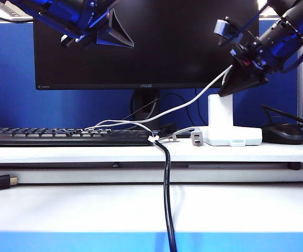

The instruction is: Unplug the white charger from the socket, then place it next to the socket.

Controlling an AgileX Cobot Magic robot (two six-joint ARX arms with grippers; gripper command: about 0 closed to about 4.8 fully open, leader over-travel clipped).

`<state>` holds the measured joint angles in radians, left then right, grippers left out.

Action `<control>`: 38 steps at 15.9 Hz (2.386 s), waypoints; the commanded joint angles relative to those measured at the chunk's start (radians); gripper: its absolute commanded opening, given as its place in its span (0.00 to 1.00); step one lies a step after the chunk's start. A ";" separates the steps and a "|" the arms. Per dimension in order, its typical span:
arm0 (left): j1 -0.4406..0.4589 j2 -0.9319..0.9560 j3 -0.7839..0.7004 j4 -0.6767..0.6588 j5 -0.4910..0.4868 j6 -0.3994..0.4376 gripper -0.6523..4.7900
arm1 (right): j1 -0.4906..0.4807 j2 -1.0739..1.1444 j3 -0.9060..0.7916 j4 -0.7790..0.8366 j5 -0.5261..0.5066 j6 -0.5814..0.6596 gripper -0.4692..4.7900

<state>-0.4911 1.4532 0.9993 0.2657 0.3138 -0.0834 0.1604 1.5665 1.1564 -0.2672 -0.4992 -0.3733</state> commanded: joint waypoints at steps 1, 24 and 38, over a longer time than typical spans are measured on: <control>0.000 -0.002 0.005 0.005 0.005 -0.003 0.11 | -0.006 -0.002 0.008 0.030 0.145 -0.002 0.09; 0.000 -0.002 0.005 -0.018 0.006 -0.003 0.11 | 0.021 0.060 0.010 0.120 -0.027 0.024 0.09; 0.000 0.030 0.005 -0.023 0.050 -0.003 0.11 | 0.004 0.076 0.010 0.212 -0.153 -0.076 0.64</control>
<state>-0.4904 1.4860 1.0000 0.2310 0.3565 -0.0834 0.1619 1.6382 1.1622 -0.0776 -0.6266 -0.4450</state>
